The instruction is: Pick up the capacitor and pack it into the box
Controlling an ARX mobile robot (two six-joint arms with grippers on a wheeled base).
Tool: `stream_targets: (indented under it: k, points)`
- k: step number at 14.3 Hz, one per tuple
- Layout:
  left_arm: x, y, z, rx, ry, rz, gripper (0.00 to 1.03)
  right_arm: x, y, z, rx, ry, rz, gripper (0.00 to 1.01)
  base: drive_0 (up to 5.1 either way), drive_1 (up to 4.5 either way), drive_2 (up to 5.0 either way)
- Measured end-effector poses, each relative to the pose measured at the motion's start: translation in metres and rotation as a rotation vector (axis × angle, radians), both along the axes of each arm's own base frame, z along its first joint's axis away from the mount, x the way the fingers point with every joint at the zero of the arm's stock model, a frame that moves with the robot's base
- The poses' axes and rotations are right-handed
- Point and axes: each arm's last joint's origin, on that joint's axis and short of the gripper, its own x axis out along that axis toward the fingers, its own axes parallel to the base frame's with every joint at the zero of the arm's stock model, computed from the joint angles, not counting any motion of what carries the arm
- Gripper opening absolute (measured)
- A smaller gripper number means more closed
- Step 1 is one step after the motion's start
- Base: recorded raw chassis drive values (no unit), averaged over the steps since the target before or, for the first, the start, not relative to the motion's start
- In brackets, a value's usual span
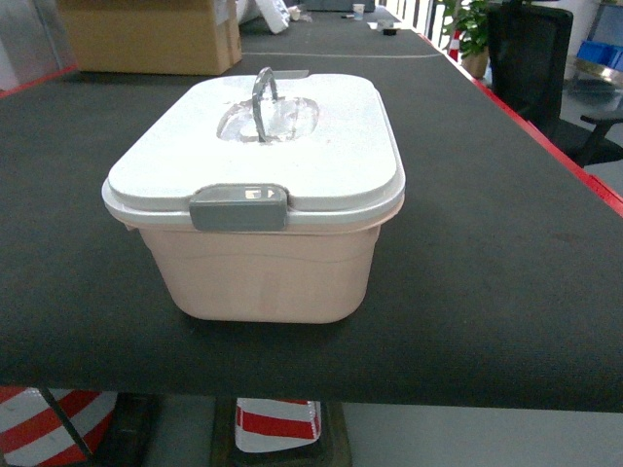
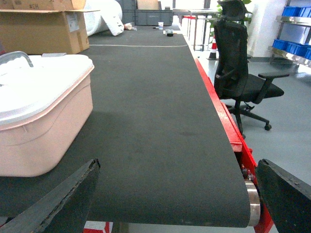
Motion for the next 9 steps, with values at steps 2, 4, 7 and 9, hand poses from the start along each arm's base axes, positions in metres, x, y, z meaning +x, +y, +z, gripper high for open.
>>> stream_targets:
  k: [2, 4, 7, 9]
  points:
    - [0.0000, 0.0000, 0.0000, 0.000, 0.000, 0.000, 0.98, 0.0000, 0.0000, 0.0000, 0.000, 0.000, 0.000, 0.98, 0.0, 0.00, 0.0]
    - [0.0000, 0.0000, 0.0000, 0.000, 0.000, 0.000, 0.98, 0.0000, 0.0000, 0.0000, 0.000, 0.000, 0.000, 0.98, 0.0, 0.00, 0.0]
    - [0.0000, 0.0000, 0.0000, 0.000, 0.000, 0.000, 0.98, 0.0000, 0.0000, 0.0000, 0.000, 0.000, 0.000, 0.98, 0.0, 0.00, 0.0]
    - [0.0000, 0.0000, 0.0000, 0.000, 0.000, 0.000, 0.98, 0.0000, 0.0000, 0.0000, 0.000, 0.000, 0.000, 0.98, 0.0, 0.00, 0.0]
